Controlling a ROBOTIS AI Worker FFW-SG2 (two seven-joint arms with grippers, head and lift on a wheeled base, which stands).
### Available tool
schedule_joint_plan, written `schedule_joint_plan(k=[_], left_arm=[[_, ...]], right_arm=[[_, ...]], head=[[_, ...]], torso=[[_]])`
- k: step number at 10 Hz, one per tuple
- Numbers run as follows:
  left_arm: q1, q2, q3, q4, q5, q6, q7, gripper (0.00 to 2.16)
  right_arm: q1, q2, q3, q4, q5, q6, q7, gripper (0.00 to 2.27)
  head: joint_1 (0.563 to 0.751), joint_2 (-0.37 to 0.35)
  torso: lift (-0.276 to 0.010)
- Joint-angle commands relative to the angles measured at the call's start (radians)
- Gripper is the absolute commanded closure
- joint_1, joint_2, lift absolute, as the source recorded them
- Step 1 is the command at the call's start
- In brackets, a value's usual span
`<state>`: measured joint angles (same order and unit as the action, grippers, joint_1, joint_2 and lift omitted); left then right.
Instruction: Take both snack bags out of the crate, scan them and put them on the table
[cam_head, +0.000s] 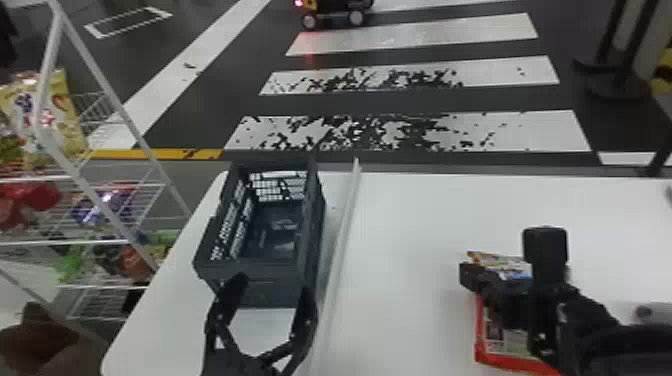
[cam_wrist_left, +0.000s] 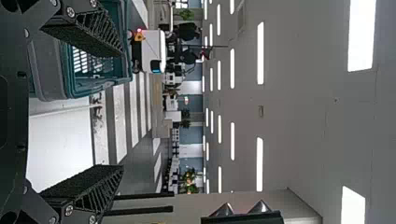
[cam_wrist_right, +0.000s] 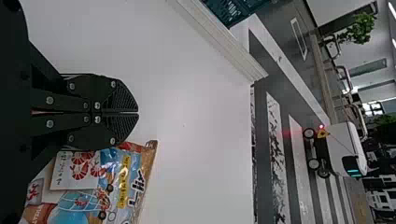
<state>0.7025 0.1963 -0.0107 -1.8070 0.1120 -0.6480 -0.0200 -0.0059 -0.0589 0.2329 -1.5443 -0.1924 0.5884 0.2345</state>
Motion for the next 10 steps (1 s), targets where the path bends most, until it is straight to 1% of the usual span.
schedule_joint_plan(k=[1,3,4,6,7,8,9,10], left_arm=[[0.000,0.000,0.000,0.000,0.000,0.000,-0.001,0.15],[0.000,0.000,0.000,0.000,-0.002,0.000,-0.001,0.15],[0.002,0.000,0.000,-0.002,-0.002,0.000,-0.001,0.15],[0.005,0.000,0.002,-0.005,-0.002,0.000,-0.001,0.15],[0.006,0.000,0.002,-0.005,-0.002,0.000,-0.001,0.15],[0.006,0.000,0.002,-0.006,-0.002,0.000,-0.001,0.15],[0.006,0.000,0.002,-0.009,-0.002,0.000,-0.001,0.15],[0.006,0.000,0.000,-0.009,-0.002,0.000,-0.001,0.15]], right_arm=[[0.000,-0.001,-0.003,0.001,0.004,0.000,0.000,2.26],[0.009,-0.001,-0.003,-0.008,0.002,0.000,0.005,2.26],[0.021,-0.001,0.003,-0.037,-0.010,0.000,0.020,2.26],[0.035,-0.002,-0.001,-0.129,-0.070,0.037,0.034,2.26],[0.043,-0.007,-0.009,-0.181,-0.094,0.052,0.036,2.05],[0.050,-0.013,-0.032,-0.218,-0.104,0.055,0.042,1.60],[0.060,-0.021,-0.063,-0.240,-0.119,0.064,0.046,1.10],[0.066,-0.030,-0.101,-0.261,-0.145,0.068,0.060,0.46]], head=[[0.695,0.252],[0.695,0.247],[0.695,0.247],[0.695,0.269],[0.695,0.274],[0.695,0.281],[0.695,0.281],[0.695,0.267]], torso=[[-0.094],[-0.094],[-0.094],[-0.094],[-0.094],[-0.094],[-0.094],[-0.094]])
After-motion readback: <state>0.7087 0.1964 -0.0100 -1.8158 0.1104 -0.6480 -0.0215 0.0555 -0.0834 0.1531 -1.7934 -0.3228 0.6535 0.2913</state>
